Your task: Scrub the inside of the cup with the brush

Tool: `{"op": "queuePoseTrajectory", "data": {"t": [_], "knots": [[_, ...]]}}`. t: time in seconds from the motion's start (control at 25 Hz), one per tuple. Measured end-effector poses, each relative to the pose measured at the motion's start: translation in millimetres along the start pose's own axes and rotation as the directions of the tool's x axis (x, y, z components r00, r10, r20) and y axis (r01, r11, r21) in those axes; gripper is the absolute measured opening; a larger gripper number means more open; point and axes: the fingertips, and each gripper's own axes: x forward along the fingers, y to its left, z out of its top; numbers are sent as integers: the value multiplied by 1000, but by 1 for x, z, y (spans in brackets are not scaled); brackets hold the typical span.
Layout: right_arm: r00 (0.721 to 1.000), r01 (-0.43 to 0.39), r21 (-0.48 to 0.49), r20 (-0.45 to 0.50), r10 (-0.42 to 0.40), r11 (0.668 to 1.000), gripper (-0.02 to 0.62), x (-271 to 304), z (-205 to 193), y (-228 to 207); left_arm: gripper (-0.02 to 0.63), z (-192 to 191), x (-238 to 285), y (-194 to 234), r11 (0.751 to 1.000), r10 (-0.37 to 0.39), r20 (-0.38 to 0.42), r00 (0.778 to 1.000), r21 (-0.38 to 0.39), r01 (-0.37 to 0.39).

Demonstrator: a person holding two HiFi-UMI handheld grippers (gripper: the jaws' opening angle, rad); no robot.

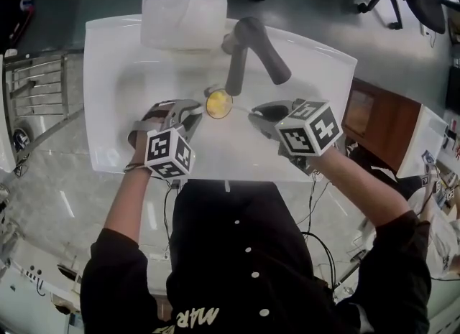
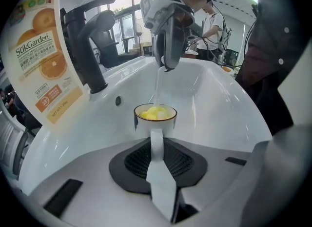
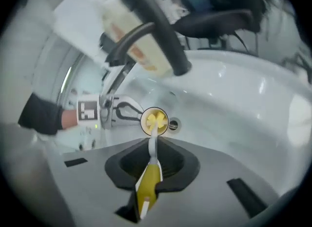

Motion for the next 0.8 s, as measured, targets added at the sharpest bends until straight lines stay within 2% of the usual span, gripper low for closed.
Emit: {"op": "queuePoseTrajectory", "data": {"t": [0.04,0.08,0.12,0.16,0.2,0.24,0.32,0.4,0.64,0.72,0.8], "knots": [[999,-43,179,39,36,983,52,-1,-2,-1,84,0,0,0,1000,4,-1,1000,6,-4],[994,-95,362,91,66,927,54,-2,-4,-1,84,1,0,0,1000,8,-4,1000,11,-7],[986,-150,517,146,86,843,55,-2,-6,-1,84,1,0,1,1000,10,-6,1000,13,-10],[977,-193,618,191,92,763,55,-2,-8,0,84,1,0,1,1000,12,-7,1000,12,-12],[972,-214,659,219,88,721,55,-3,-10,1,84,1,0,1,1000,12,-8,1000,12,-12],[971,-212,652,227,79,728,54,-3,-12,3,84,1,0,1,1000,13,-9,1000,13,-12],[975,-170,566,216,54,807,54,-7,-14,5,84,-1,1,0,1000,13,-17,1000,29,-13],[978,-133,491,208,33,861,54,-12,-16,9,84,-4,2,0,999,13,-31,999,47,-12],[978,-64,337,209,-9,939,52,-29,-20,14,84,-5,2,1,999,14,-41,999,30,-13],[978,-22,228,209,-27,973,51,-35,-22,16,84,-5,2,1,1000,11,-42,999,27,-10],[978,56,24,198,-60,998,51,-41,-21,19,84,-5,2,1,1000,8,-42,999,28,-7]]}}
